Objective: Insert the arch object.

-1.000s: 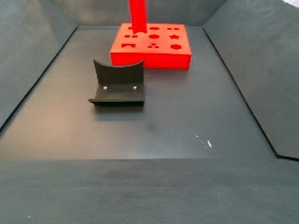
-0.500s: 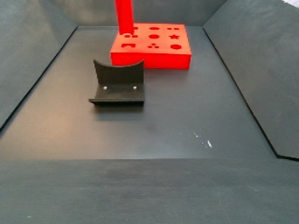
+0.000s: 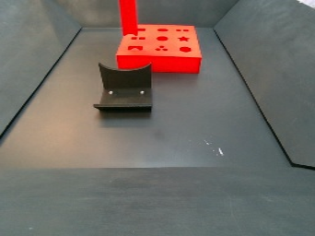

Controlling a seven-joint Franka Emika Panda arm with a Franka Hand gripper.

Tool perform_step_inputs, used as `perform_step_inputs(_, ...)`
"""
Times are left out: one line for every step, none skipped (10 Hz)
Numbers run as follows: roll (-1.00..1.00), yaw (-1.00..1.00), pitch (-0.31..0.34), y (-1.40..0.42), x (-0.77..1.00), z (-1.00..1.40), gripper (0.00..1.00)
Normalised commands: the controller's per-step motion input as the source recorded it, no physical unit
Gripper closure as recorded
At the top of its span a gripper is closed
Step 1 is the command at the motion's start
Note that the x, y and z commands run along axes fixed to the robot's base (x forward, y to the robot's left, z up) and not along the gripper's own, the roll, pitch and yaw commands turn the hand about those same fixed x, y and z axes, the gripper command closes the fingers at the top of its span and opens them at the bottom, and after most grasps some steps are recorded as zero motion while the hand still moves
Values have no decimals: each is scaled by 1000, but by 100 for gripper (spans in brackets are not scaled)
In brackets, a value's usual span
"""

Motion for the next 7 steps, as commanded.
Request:
perform_step_inputs(94, 31, -90, -40, 46, 0, 100)
perform_step_inputs(0, 0, 0, 0, 0, -17, 100)
perform_step_inputs(0, -37, 66, -26, 0, -254, 100)
perform_step_inputs(-16, -129, 204, -29, 66, -334, 100)
perform_step_inputs(-14, -123, 211, 0, 134, -206, 100)
perform_step_inputs(0, -120, 180, 0, 169, -174, 100)
perform_step_inputs(0, -160, 169, 0, 123, -211, 100)
